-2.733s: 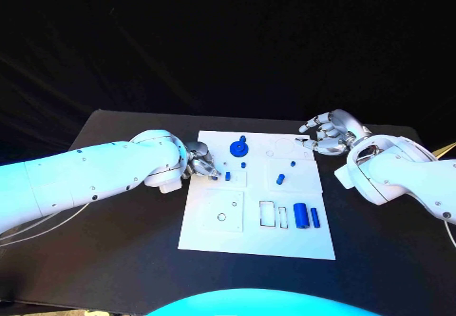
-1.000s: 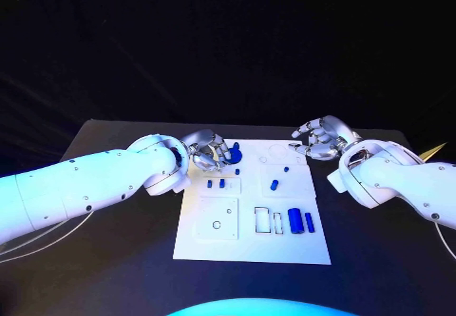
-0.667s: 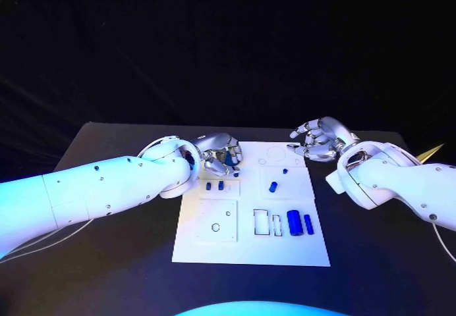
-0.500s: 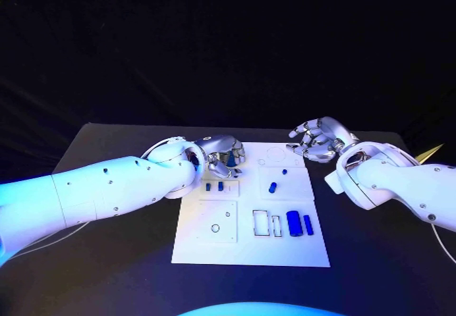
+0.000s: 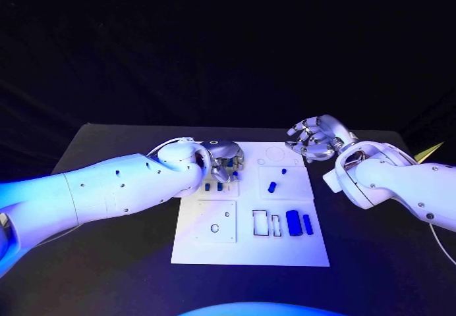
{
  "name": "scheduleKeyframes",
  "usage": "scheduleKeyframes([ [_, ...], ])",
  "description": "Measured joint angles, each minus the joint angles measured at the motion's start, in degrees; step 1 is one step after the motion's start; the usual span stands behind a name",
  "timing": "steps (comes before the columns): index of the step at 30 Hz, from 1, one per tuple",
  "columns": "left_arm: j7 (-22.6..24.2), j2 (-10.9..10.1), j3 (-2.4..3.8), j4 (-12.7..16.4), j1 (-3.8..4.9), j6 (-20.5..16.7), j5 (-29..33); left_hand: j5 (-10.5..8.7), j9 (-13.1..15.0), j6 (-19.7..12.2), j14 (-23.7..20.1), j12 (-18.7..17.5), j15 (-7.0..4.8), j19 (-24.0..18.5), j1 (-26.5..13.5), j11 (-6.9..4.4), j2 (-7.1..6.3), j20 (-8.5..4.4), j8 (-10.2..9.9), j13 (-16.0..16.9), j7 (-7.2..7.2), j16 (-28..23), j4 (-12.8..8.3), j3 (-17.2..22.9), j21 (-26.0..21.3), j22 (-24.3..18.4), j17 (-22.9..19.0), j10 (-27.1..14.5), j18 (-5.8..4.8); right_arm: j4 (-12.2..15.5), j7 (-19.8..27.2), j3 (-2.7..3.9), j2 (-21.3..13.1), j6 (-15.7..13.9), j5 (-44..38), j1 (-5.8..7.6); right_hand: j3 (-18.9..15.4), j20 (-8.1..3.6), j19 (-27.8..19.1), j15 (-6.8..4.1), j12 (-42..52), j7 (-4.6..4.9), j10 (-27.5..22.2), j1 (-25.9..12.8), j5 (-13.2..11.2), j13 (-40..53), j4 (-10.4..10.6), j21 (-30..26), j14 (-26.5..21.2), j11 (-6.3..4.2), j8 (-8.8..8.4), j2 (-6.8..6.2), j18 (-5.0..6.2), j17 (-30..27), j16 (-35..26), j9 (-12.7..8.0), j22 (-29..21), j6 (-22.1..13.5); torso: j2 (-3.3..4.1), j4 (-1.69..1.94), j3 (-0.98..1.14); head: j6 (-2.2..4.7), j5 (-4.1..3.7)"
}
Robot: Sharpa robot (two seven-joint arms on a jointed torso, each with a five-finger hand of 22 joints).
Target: Assemble the parts on the task board
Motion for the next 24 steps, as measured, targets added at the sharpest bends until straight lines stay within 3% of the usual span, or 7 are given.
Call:
scheduleKeyframes([
  [3,-0.84,0.36,-0.05,-0.57,0.00,1.03,-0.76,0.00,-0.21,0.41,0.00,0.00,0.00,0.11,0.00,0.00,0.00,-0.11,-0.31,-0.20,0.00,0.28,0.00,0.00,0.29,0.30,0.00,0.37,0.00,0.01,0.26,-0.01,-0.06,-0.29,0.15,-0.01,0.48,0.09,-0.09,0.23,-3.78,0.00,0.75,-0.44,0.00,-3.62,-0.48,-4.32,-1.19,0.11,0.26,-0.44,-0.01,-4.54,-6.18,-0.17,-3.44,0.00,0.01,0.01,0.00,-0.07,-0.01],
  [6,-1.45,0.72,-0.13,-1.18,0.00,1.60,-1.41,0.00,-0.51,0.62,0.41,-0.23,0.01,0.41,0.23,-0.09,0.23,0.00,-0.66,-0.48,0.21,0.67,0.00,0.00,0.67,0.78,0.10,1.07,0.00,0.01,0.53,-0.01,-0.09,-0.57,0.32,-0.01,0.53,0.15,-0.03,0.23,-5.20,0.00,1.04,-0.68,0.00,-5.09,-0.53,-5.63,-1.19,0.41,0.26,-0.69,-0.01,-5.55,-8.14,-0.28,-4.66,0.00,0.00,0.03,0.00,-0.13,-0.01],
  [24,-2.53,1.56,-0.23,-2.28,-0.01,1.27,-2.70,0.00,-1.47,2.40,1.32,-0.83,-0.09,2.08,1.72,-0.08,1.27,-0.24,-1.79,-1.78,0.36,2.31,-0.95,2.09,2.48,2.84,0.07,2.97,0.00,-0.06,1.27,-0.01,0.11,-1.27,0.87,-0.01,0.69,0.12,0.39,0.23,-5.84,0.16,1.47,-0.89,0.00,-6.15,-0.68,-6.55,-1.19,0.44,0.49,-0.44,-0.02,-5.79,-9.32,-0.38,-5.64,-0.16,-0.04,0.06,-0.04,-0.24,-0.13],
])
